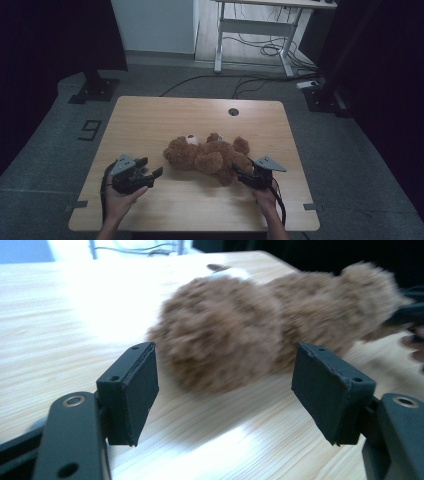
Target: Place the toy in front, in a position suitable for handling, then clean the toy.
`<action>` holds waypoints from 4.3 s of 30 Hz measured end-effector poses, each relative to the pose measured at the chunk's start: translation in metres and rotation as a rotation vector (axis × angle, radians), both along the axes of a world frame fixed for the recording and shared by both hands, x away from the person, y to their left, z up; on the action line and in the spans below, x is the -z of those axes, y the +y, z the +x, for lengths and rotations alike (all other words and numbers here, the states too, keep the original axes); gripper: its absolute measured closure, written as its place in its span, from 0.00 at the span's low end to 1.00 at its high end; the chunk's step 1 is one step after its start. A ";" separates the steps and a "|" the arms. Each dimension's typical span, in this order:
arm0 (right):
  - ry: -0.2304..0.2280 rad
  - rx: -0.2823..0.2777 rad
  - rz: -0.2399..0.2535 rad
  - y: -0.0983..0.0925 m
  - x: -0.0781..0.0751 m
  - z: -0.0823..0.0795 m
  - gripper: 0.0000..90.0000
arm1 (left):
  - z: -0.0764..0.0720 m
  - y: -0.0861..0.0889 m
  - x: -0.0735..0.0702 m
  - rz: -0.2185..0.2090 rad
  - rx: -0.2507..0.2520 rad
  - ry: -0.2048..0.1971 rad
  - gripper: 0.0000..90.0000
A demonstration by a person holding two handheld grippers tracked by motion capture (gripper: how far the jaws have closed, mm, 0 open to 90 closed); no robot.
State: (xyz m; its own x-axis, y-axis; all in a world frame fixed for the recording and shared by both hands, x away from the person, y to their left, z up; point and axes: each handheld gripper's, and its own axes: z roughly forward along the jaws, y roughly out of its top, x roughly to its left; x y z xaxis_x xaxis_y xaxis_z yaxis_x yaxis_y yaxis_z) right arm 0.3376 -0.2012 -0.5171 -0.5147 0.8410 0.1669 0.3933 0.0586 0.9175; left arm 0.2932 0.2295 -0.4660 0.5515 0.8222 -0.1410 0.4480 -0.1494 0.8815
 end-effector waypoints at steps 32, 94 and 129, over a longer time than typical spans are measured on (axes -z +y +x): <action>-0.005 -0.004 -0.031 0.002 0.003 -0.002 0.43 | 0.023 0.058 0.054 0.207 -0.213 0.211 0.28; 0.005 -0.023 -0.009 -0.004 0.002 0.003 0.59 | 0.051 -0.148 -0.001 0.007 0.252 0.011 0.85; 0.008 -0.088 0.010 -0.012 0.003 0.005 0.65 | 0.042 -0.088 -0.020 -0.017 0.107 -0.046 0.85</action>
